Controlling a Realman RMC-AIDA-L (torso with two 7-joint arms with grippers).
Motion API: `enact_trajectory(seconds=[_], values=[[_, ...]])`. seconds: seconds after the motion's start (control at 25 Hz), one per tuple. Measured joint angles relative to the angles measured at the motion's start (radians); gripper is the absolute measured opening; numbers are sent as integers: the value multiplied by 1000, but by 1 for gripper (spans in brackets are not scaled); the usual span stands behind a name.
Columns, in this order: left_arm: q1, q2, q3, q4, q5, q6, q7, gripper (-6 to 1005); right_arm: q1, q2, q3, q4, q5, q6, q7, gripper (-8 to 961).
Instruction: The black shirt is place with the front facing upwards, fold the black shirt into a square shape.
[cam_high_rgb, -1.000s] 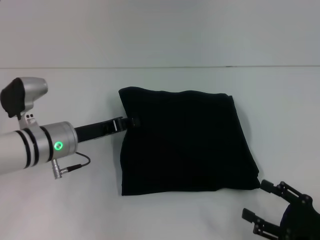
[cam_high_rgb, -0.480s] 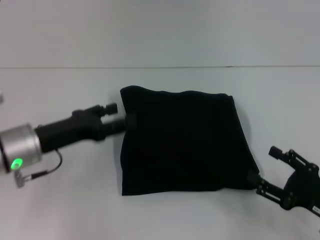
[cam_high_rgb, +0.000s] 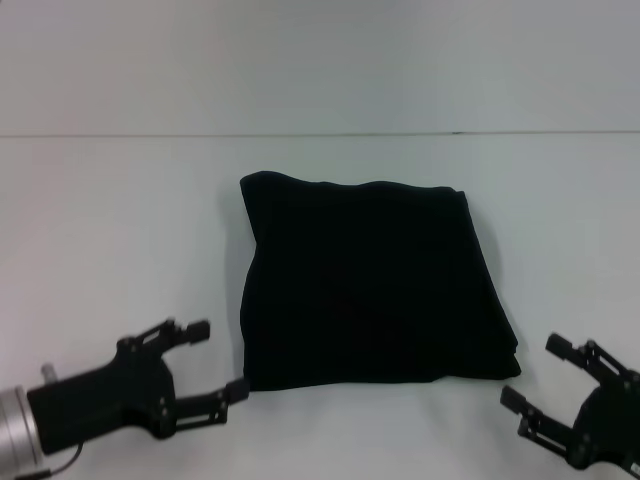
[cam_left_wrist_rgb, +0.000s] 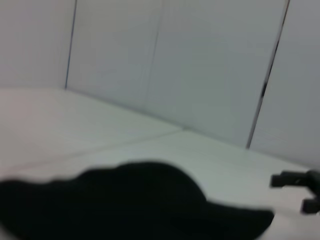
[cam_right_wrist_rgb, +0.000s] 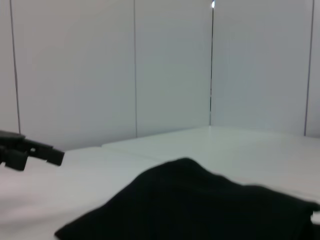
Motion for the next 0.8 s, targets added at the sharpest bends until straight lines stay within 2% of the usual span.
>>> enact_trajectory(seconds=[0.2, 0.8], values=[[12, 2, -57, -63, 46, -57, 71, 947, -33, 0, 0, 17, -1, 32, -20, 883], [-13, 6, -59, -72, 46, -46, 40, 947, -34, -1, 2, 18, 0, 34, -15, 883]])
